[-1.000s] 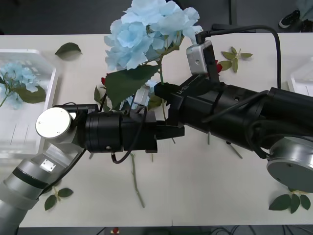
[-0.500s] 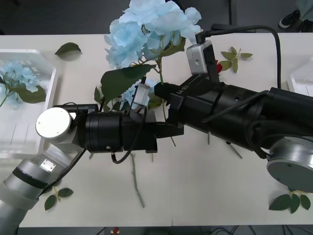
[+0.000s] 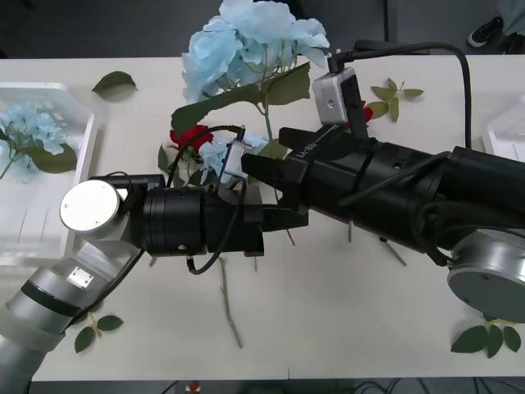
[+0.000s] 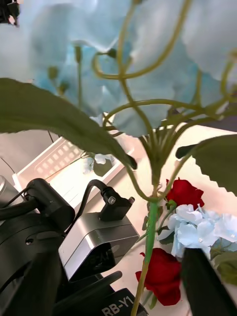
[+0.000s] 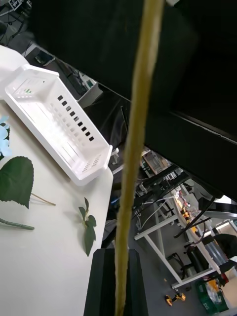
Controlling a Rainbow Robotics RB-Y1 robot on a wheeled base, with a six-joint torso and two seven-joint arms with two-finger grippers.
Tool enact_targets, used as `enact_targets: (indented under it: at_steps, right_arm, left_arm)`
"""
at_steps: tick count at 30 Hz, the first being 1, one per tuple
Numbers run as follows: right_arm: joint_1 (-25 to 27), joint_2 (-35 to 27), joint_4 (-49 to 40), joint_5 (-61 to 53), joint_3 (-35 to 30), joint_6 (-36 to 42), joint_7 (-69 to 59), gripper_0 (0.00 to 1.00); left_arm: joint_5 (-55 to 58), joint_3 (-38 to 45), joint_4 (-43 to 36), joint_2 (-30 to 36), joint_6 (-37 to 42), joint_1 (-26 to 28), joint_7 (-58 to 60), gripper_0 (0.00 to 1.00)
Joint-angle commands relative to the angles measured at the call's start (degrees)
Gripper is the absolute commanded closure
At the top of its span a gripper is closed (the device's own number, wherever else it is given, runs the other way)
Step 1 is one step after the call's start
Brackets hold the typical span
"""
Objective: Place the red flowers into the right box and the blue flowers into the left box. If a person shows an open palm, hand one flower to the person first, then continue sorting.
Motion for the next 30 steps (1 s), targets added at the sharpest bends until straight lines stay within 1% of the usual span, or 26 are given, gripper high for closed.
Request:
enact_targets:
  at_steps: [1,11,12,14,15,16,22,24,26,29,30]
  right_arm:
    - [-0.6,-0.1,-1.4,-0.2,-0.3,-0.5,-0.9,0.00]
    - [-0.6,-0.1,-1.4,-0.2,-0.3,-0.5,-0.9,0.00]
    - [0.9,0.9,-0.6,-0.3,0.8,-0.5,-0.9,0.00]
    - [1.5,1.6,-0.6,0.3,1.2,-1.5,-1.0,0.00]
    - [2.1,2.1,-0.6,1.1,1.4,-3.4,-1.2,0.00]
    - [2.2,2.3,-0.6,1.3,1.5,-3.6,-1.0,0.00]
    - [2.2,1.0,-1.6,1.5,-0.1,-2.4,-2.1,0.00]
    - [2.1,0.9,-2.9,0.3,-2.2,2.0,-3.8,0.00]
    - [1.7,1.0,-5.9,-3.0,-7.1,12.4,-7.0,0.00]
    - [1.0,1.3,-9.4,-8.7,-14.1,24.5,-11.1,0.00]
    - [0.9,1.4,-9.9,-9.7,-15.5,26.4,-11.9,0.00]
  left_arm:
    - [0.3,-0.2,-1.9,0.5,-0.2,-0.2,1.1,1.00]
    - [0.4,0.8,-1.9,1.3,-0.1,-0.1,1.5,1.00]
    - [0.4,1.2,-1.9,1.4,0.2,-0.1,1.6,1.00]
    - [0.3,1.7,-1.9,1.4,0.6,-0.1,1.8,1.00]
    - [-0.4,2.6,-1.9,1.5,1.4,-0.2,2.2,1.00]
    - [-1.0,3.0,-1.8,1.6,1.6,-0.2,2.3,1.00]
    - [-8.3,10.8,-1.8,2.5,7.2,-0.3,6.9,1.00]
    - [-10.2,13.3,-1.8,3.2,8.9,-0.2,7.5,1.00]
    - [-12.8,16.3,-1.7,4.6,10.9,-0.3,8.8,1.00]
    - [-15.7,20.0,-1.7,7.4,13.9,-0.3,13.4,1.00]
    - [-16.5,20.8,-1.7,8.1,14.5,-0.3,14.3,1.00]
